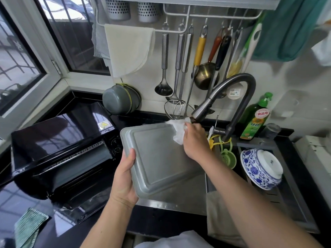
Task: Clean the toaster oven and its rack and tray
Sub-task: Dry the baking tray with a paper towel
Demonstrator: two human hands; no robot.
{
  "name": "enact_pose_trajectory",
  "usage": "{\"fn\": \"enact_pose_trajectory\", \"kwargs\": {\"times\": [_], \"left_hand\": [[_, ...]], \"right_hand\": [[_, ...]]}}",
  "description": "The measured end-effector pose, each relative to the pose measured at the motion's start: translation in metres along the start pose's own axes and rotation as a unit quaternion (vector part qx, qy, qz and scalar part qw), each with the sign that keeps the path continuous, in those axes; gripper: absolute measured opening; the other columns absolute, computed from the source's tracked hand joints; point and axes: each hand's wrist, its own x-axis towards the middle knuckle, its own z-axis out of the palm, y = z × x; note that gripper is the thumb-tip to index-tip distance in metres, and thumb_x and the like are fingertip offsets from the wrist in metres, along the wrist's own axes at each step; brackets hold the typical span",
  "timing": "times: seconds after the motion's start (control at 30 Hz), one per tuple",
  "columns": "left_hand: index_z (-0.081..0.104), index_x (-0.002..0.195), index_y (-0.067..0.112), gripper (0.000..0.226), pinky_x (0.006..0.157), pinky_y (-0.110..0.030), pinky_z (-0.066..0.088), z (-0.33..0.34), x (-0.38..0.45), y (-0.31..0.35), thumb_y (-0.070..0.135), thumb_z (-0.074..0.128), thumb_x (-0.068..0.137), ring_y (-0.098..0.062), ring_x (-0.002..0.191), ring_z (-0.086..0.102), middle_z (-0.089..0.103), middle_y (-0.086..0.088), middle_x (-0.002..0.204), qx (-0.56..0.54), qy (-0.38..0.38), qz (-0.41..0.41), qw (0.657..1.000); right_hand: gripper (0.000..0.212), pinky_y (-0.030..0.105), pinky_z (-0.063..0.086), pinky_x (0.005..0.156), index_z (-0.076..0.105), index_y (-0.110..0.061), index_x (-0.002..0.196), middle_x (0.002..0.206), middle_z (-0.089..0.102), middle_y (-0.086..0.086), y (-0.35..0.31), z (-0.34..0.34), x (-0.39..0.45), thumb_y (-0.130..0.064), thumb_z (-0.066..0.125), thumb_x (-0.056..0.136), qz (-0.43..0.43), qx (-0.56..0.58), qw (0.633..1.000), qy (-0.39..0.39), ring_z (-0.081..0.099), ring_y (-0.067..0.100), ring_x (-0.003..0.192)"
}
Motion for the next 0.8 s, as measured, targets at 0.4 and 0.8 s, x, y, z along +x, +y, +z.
{"fn": "enact_pose_trajectory", "kwargs": {"times": [0.4,0.8], "left_hand": [[0.056,0.146,0.027,0.045,0.087,-0.061,0.058,-0.006,0.021,-0.021,0.04,0.055,0.102,-0.037,0.118,0.068,0.066,-0.013,0.138,-0.042,0.136,-0.06,0.988],[0.07,0.125,0.016,0.036,0.089,-0.055,0.054,0.01,-0.003,-0.041,0.04,0.054,0.104,-0.033,0.094,0.077,0.076,-0.013,0.119,-0.02,0.18,-0.088,0.98]], "right_hand": [[0.016,0.033,0.051,0.072,0.061,-0.018,0.107,0.106,0.063,0.004,0.062,0.005,-0.098,-0.023,0.046,0.103,0.19,0.164,0.964,-0.091,0.061,0.02,0.093],[0.035,0.027,0.038,0.098,0.053,-0.02,0.135,0.142,0.052,0.001,0.081,-0.031,-0.059,-0.028,0.051,0.101,-0.019,0.123,0.992,0.01,0.05,0.018,0.128]]}}
